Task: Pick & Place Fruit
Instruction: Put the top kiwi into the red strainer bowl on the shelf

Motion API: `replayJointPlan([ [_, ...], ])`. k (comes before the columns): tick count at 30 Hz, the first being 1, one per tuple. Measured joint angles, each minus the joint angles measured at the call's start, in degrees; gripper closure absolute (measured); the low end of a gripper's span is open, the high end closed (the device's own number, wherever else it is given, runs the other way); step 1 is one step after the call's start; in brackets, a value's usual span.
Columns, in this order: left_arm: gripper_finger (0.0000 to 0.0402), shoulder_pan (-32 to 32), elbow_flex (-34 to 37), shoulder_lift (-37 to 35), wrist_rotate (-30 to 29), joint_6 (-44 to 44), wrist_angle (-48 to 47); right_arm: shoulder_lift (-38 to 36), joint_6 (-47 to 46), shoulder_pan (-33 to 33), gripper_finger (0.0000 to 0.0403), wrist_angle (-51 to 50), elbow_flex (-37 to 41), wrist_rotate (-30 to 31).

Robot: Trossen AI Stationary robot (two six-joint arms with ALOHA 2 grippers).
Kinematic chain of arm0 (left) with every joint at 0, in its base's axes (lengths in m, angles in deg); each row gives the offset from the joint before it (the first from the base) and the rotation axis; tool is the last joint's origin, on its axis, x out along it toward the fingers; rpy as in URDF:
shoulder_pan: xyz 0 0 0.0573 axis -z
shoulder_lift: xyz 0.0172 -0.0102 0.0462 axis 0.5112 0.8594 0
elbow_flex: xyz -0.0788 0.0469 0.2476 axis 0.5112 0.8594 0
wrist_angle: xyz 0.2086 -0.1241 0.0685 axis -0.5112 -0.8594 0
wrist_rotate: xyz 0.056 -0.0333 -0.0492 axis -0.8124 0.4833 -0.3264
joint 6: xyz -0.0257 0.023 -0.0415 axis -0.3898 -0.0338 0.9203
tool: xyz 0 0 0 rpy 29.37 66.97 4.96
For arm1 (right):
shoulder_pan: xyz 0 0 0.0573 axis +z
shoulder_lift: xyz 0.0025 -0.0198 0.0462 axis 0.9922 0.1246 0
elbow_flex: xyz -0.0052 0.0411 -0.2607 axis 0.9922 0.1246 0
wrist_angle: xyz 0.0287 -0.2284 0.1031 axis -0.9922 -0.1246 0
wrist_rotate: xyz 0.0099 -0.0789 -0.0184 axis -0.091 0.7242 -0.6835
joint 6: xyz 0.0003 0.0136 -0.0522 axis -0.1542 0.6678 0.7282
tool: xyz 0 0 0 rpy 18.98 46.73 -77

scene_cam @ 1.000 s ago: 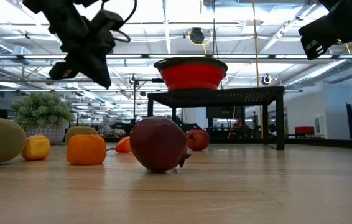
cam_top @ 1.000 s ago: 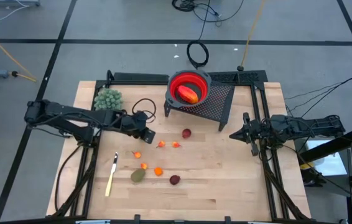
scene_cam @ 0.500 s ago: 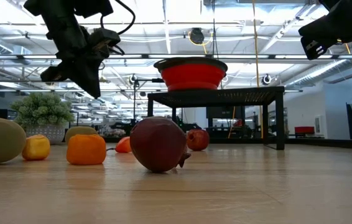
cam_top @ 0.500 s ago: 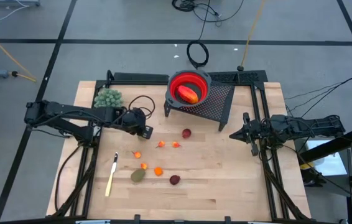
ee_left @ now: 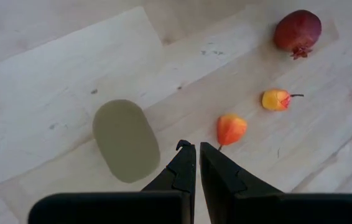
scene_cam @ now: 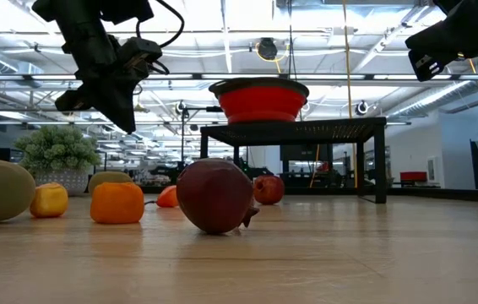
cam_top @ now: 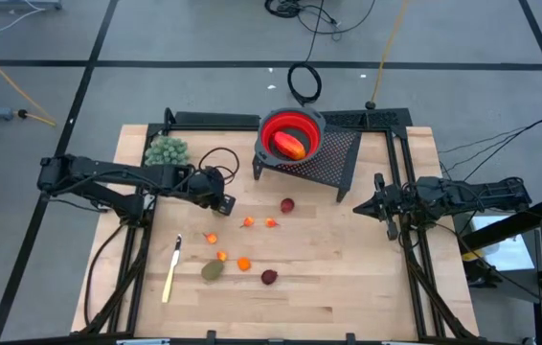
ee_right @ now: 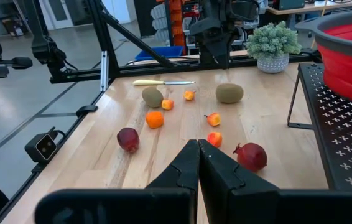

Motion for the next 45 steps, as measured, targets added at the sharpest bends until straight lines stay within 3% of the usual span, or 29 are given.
replayJointPlan([
  [5,0.0354,0.0,0.0,0.0,-0.9,0.5,0.0,0.0,0.0,0.0,0.0403,0.0,0.0,0.0],
  [16,0.0198,0.0,0.1,0.1,-4.4,2.4,-0.4,0.0,0.0,0.0,0.0403,0.0,0.0,0.0],
  [23,0.0136,0.0,0.1,0.2,-4.5,1.8,-3.4,0.0,0.0,0.0,0.0403,0.0,0.0,0.0],
  [31,0.0108,0.0,2.5,0.2,-4.5,3.5,-2.5,0.0,0.0,0.0,0.0403,0.0,0.0,0.0],
  [38,0.0107,0.0,5.5,0.2,-4.5,9.2,-1.3,0.0,0.0,0.0,0.0403,0.0,0.0,0.3],
  [45,0.0107,0.0,8.3,0.2,-4.5,9.2,3.8,0.0,-0.5,0.0,0.0403,0.0,0.0,1.9],
])
